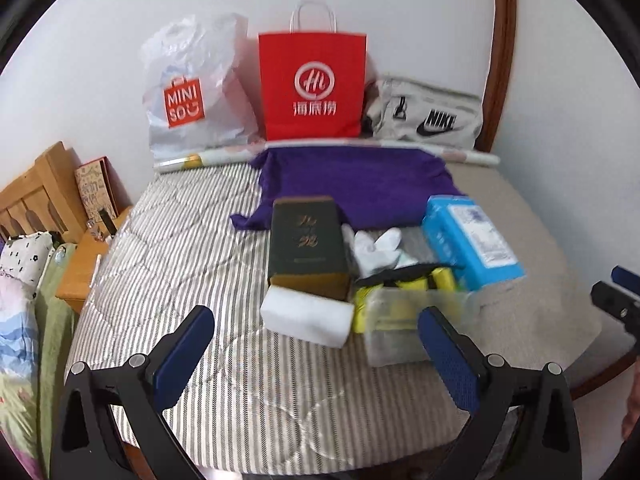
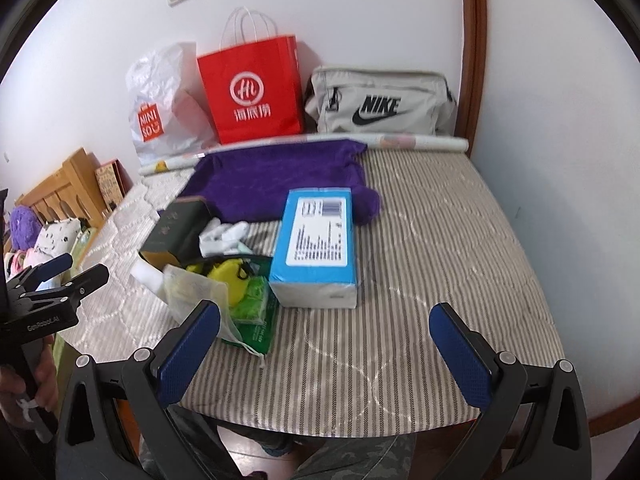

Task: Organize soft objects
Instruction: 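Grasp the white foam block with the left tool while the right tool grasps the white mesh bag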

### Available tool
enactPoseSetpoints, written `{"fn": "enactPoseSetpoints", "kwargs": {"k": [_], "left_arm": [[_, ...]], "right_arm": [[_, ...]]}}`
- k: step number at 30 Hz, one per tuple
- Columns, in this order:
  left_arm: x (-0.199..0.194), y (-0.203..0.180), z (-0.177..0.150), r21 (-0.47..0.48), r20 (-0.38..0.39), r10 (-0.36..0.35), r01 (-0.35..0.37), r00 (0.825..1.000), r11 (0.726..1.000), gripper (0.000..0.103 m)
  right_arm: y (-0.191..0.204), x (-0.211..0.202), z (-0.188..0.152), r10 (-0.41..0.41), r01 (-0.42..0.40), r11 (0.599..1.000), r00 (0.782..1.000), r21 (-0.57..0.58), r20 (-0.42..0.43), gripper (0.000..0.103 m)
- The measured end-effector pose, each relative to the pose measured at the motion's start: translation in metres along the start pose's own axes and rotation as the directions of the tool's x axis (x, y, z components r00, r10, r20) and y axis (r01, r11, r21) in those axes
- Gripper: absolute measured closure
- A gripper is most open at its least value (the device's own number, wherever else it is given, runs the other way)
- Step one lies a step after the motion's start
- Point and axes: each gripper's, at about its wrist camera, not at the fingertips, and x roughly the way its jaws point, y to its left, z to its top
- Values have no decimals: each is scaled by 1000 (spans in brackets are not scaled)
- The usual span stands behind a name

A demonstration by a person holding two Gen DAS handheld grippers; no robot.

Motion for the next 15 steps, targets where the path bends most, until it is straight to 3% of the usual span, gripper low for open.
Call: {"fn": "enactPoseSetpoints", "kwargs": {"k": [5,15], "left_arm": [[34,9,-13,33,-48,-18,20,999,999,0],[82,15,-21,111,-70,-49,57,996,992,0]], "right_arm": [[1,26,-6,14,-14,1000,999,-3,-30,0],[18,64,-17,100,-106,992,991,-65,-85,0]]}}
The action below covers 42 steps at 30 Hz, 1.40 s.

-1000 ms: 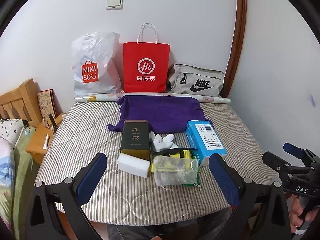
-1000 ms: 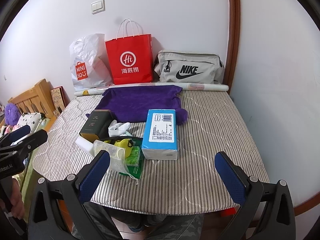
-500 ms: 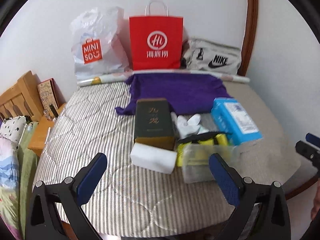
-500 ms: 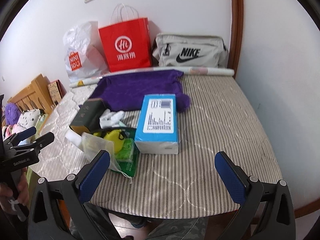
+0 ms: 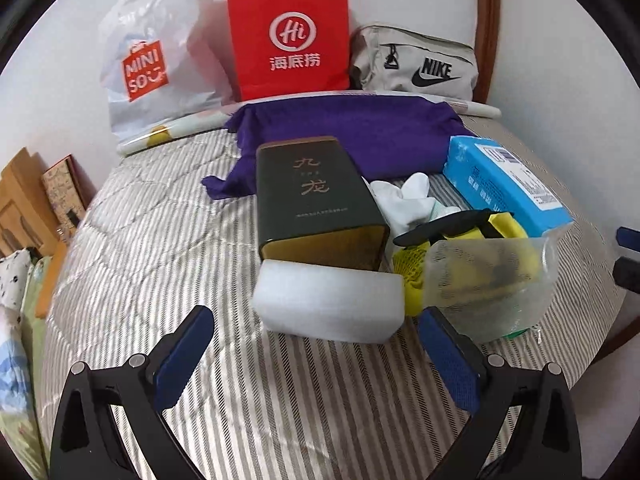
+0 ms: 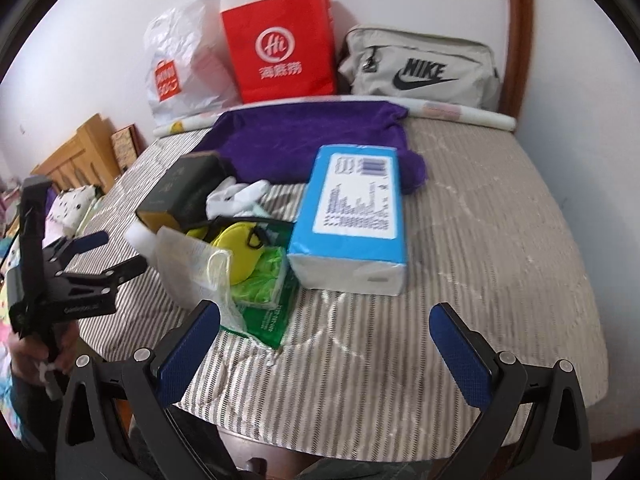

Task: Organize soft objects
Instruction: 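Grasp the white foam block with the left tool while the right tool grasps the white mesh bag, then carry the foam block and mesh bag toward the purple towel with both tools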

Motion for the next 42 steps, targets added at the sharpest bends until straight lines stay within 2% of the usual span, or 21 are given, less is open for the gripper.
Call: {"fn": "enactPoseSetpoints", "kwargs": {"k": [5,7,8,9,14,17,19,20,21,24,27,29,33,38,42], "left_arm": [[21,0,1,19,-15,-17,18,1000,1000,0],[24,0,1,27,-6,-16,16,1000,1000,9],[24,1,1,28,1,-41,41,999,999,20],[23,2,1,17,5,-70,70,998,997,24],[15,7,-2,18,31,-43,43,999,999,24],[12,14,-3,1,25,-69,69,997,998,24],[11,17,-4,-14,20,-71,72,997,997,24],[11,19,-5,-20,16,-75,75,997,997,24],[12,20,-5,-25,13,-79,79,997,997,24],[12,23,-8,-41,6,-84,84,996,996,24],[11,24,-9,-54,5,-98,98,995,994,24],[10,24,-9,-62,1,-97,97,995,993,24],[6,22,-10,-74,-8,-83,83,996,994,24],[-5,20,-11,-86,-5,-72,71,997,994,24],[-10,18,-12,-107,2,-83,83,997,991,24]], "right_arm": [[12,19,-3,38,-39,999,999,-27,-36,0],[19,26,-3,49,-51,998,998,-42,-48,0],[23,29,-4,54,-57,997,997,-52,-53,0],[27,33,-4,60,-63,996,997,-61,-55,0],[48,50,-2,69,-74,992,996,-105,-48,3],[62,57,0,87,-91,986,996,-138,-37,7],[71,63,0,86,-91,982,996,-168,-36,14],[75,65,0,88,-93,979,995,-183,-36,26],[78,67,-1,92,-98,975,995,-199,-36,44],[83,65,-4,116,-119,966,993,-230,-27,71],[82,54,-9,155,-151,955,988,-255,-5,90],[78,43,-11,186,-175,951,982,-253,20,92],[62,25,-13,189,-173,958,981,-229,51,93],[32,-1,-24,154,-140,967,987,-215,52,93],[-3,-3,-36,82,-77,984,996,-161,26,93]]}}
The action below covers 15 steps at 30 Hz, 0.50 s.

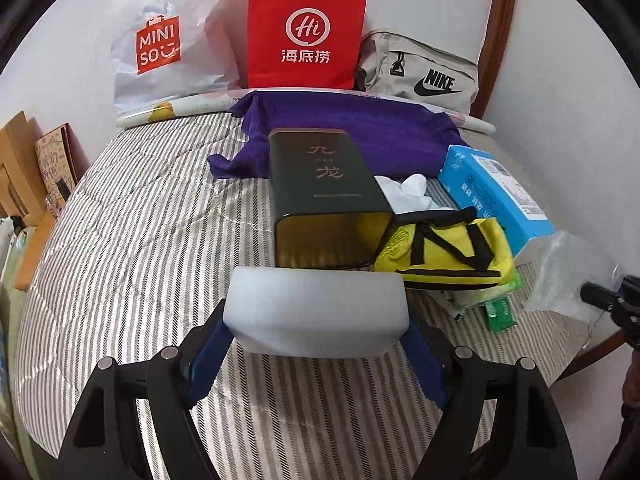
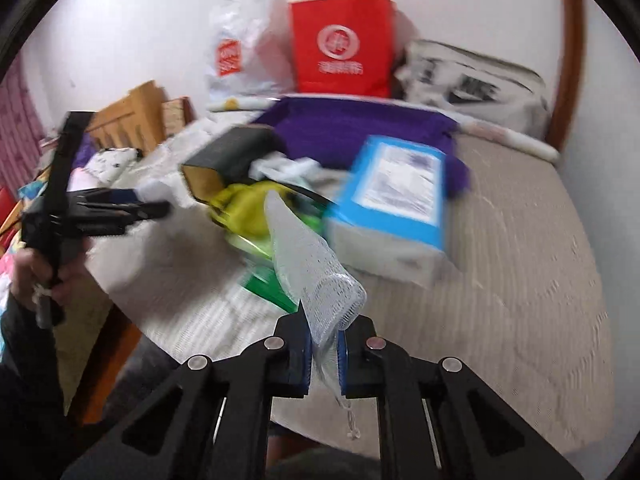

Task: Organize soft objects
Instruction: 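Carry the foam block and mesh bag toward the purple towel with both tools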

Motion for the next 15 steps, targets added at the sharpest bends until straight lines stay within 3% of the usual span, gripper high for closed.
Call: {"fn": "enactPoseSetpoints", "kwargs": {"k": [8,15], "left_arm": [[4,-8,-2,-23,8,5,-5,1000,1000,24],[9,-10,-13,-45,-14,5,-6,1000,999,24]], "right_arm": [[-34,15,-20,-34,34,996,999,81,-4,95],[-37,23,-29,38,-39,993,999,111,10,95]]}}
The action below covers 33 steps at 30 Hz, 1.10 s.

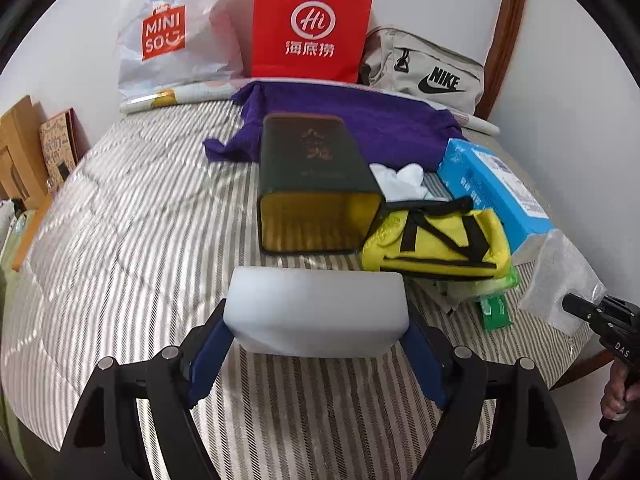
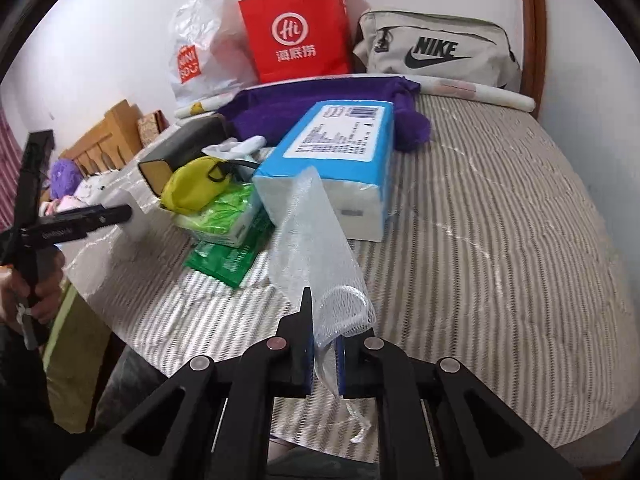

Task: Organize soft objects
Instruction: 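Carry the foam block and mesh bag toward the purple towel with both tools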

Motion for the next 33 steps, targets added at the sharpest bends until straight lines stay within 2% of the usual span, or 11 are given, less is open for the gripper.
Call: {"fn": "enactPoseSetpoints", "kwargs": {"k": [10,18,27,33], "left_arm": [[-6,-9,-5,5,20,37,-37,999,999,25],[-26,-13,6,-7,53,23,-23,998,1000,25],[-46,-10,28,-33,89,7,-4,996,999,25],[-55,-12,55,-19,118,23,-21,993,1000,25]], "right_arm": [[12,-9,-4,7,-6,1000,1000,-22,29,95],[16,-28,5,20,-18,1000,998,-22,52,96],[20,-52,33,13,-10,1000,995,-27,96,96],[17,-53,67,-13,16,999,992,-28,125,96]]}}
